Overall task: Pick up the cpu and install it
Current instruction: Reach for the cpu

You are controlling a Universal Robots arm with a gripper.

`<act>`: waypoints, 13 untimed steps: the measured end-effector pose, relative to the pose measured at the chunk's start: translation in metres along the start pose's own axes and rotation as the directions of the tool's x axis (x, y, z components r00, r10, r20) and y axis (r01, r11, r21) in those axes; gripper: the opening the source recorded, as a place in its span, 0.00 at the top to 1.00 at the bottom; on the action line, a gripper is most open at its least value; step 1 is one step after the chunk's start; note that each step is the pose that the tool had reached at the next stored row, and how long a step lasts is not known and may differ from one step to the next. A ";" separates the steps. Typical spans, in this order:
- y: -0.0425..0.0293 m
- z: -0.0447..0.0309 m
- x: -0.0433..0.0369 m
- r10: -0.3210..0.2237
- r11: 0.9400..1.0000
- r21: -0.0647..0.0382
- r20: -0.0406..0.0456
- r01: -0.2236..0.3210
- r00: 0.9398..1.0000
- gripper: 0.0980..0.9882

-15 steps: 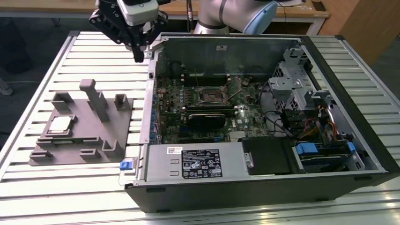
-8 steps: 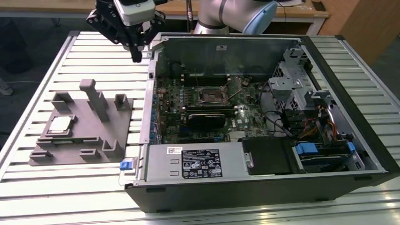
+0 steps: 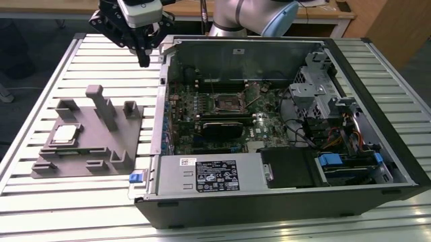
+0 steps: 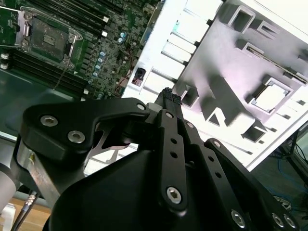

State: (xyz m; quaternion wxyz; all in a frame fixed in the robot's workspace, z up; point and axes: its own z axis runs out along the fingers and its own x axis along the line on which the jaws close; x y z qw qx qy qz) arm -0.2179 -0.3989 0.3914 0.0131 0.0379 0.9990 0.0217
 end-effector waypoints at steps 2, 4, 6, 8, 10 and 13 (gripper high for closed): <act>-0.0001 0.0000 0.0014 0.000 1.000 0.000 0.000 0.000 1.000 0.99; -0.0002 0.0000 0.0027 0.000 1.000 0.000 0.000 0.000 1.000 0.99; -0.0003 0.0000 0.0040 0.000 1.000 0.000 0.000 0.000 1.000 0.99; -0.0004 -0.0001 0.0053 0.000 1.000 0.000 0.000 0.000 1.000 0.99; -0.0005 -0.0001 0.0066 0.000 1.000 0.000 0.000 0.000 1.000 0.99; -0.0007 -0.0001 0.0086 0.000 1.000 0.000 0.000 0.000 1.000 0.99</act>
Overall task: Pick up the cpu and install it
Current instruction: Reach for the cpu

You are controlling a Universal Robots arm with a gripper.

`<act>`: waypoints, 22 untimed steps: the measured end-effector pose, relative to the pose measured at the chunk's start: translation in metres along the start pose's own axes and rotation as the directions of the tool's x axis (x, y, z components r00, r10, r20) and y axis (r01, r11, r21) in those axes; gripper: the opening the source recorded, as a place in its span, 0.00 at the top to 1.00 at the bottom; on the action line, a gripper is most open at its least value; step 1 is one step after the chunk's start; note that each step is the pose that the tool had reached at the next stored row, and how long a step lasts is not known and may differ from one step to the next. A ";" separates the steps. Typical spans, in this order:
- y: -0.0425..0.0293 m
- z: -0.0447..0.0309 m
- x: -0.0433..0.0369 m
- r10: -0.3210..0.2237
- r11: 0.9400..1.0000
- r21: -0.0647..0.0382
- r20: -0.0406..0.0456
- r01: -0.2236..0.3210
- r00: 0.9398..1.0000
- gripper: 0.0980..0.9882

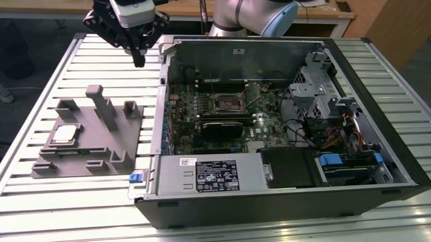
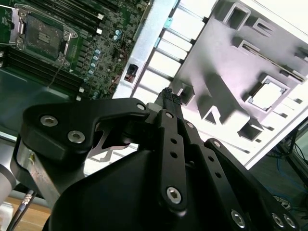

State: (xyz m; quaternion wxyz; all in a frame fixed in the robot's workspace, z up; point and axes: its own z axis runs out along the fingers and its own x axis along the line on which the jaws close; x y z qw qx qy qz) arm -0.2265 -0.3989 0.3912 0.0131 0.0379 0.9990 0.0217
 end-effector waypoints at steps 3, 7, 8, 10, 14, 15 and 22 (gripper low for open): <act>-0.0001 0.0000 0.0020 0.000 1.000 0.000 0.000 0.000 1.000 0.99; -0.0004 0.0000 0.0048 0.000 1.000 0.000 0.000 0.000 1.000 0.99; -0.0004 0.0000 0.0055 0.000 1.000 0.000 0.000 0.000 1.000 0.99; -0.0005 0.0000 0.0070 0.000 1.000 0.000 0.000 0.000 1.000 0.99; -0.0008 -0.0001 0.0098 0.000 1.000 0.000 0.000 0.000 1.000 0.99; -0.0008 0.0000 0.0105 0.000 1.000 0.000 0.000 0.000 1.000 0.99; -0.0012 0.0000 0.0154 0.000 1.000 0.000 0.000 0.000 1.000 0.99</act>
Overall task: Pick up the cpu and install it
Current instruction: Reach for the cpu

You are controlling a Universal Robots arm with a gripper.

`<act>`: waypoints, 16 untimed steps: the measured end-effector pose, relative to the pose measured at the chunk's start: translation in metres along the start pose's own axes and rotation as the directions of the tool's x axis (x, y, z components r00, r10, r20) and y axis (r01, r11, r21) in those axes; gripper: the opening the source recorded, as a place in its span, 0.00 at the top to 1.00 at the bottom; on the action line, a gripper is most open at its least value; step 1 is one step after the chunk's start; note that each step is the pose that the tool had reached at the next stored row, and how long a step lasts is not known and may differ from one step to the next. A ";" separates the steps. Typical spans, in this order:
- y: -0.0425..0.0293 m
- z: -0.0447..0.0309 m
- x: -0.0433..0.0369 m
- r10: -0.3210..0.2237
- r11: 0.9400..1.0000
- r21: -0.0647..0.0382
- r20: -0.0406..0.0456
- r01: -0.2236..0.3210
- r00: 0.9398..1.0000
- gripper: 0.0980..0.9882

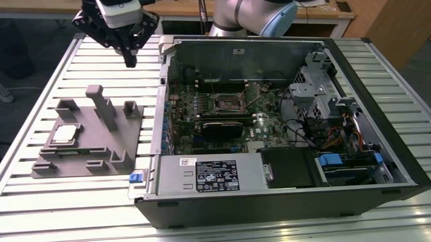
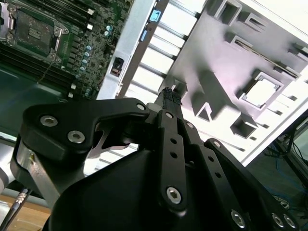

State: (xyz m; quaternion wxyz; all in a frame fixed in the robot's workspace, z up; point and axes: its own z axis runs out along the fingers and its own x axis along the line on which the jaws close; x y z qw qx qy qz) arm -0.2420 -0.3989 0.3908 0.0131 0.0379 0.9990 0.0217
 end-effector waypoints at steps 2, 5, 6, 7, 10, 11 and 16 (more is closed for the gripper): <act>-0.0001 0.0000 0.0013 0.000 1.000 0.000 0.000 0.000 1.000 0.99; -0.0003 0.0000 0.0034 0.000 1.000 0.000 0.000 0.000 1.000 0.99; -0.0003 0.0000 0.0041 0.000 1.000 0.000 0.000 0.000 1.000 0.99; -0.0004 0.0000 0.0047 0.000 1.000 0.000 0.000 0.000 1.000 0.99; -0.0005 0.0001 0.0068 0.000 1.000 0.000 0.000 0.000 1.000 0.99; -0.0006 0.0001 0.0075 0.000 1.000 0.000 0.000 0.000 1.000 0.99; -0.0009 0.0001 0.0112 0.000 1.000 0.000 0.000 0.000 1.000 0.99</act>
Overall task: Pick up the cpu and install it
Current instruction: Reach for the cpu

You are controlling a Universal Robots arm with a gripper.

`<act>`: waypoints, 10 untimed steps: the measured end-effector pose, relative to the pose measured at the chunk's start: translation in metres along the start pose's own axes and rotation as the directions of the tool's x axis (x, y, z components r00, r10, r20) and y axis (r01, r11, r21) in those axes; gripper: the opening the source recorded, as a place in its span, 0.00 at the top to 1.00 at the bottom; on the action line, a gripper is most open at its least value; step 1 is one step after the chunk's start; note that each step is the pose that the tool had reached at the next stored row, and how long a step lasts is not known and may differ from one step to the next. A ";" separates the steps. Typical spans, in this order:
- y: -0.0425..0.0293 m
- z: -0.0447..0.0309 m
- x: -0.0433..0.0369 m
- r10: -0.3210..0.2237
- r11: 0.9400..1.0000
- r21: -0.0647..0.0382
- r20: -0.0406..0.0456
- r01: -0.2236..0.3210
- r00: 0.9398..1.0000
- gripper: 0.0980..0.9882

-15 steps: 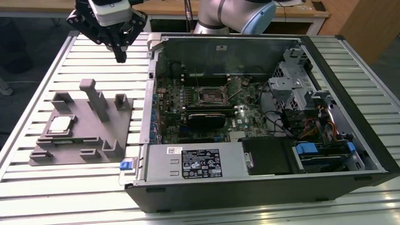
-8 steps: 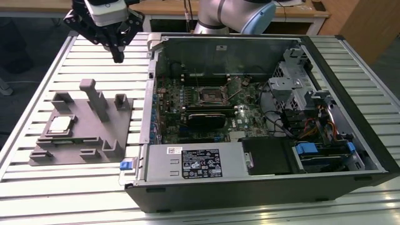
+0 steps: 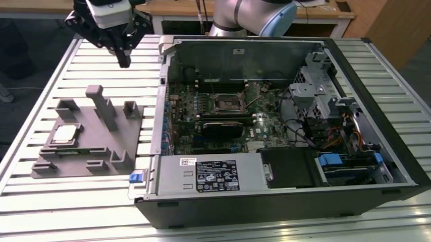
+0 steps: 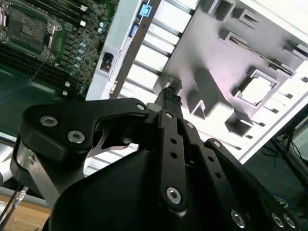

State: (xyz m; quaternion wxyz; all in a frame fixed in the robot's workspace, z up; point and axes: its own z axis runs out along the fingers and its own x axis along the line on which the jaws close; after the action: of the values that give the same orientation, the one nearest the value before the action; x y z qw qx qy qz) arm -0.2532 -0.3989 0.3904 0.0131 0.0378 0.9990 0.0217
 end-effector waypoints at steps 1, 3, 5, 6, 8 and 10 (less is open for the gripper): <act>-0.0001 0.0000 0.0010 0.000 1.000 0.000 0.000 0.000 1.000 0.99; -0.0003 0.0000 0.0032 0.000 1.000 0.000 0.000 0.000 1.000 0.99; -0.0005 -0.0001 0.0061 0.000 1.000 0.000 0.000 0.000 1.000 0.99; -0.0006 -0.0001 0.0078 0.000 1.000 0.000 0.000 0.000 1.000 0.99; -0.0008 -0.0002 0.0109 0.000 1.000 0.000 0.000 0.000 1.000 0.99; -0.0010 -0.0002 0.0135 0.000 1.000 0.000 0.000 0.000 1.000 0.99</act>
State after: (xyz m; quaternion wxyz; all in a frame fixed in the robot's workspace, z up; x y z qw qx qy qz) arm -0.2668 -0.3989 0.3902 0.0131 0.0379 0.9990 0.0217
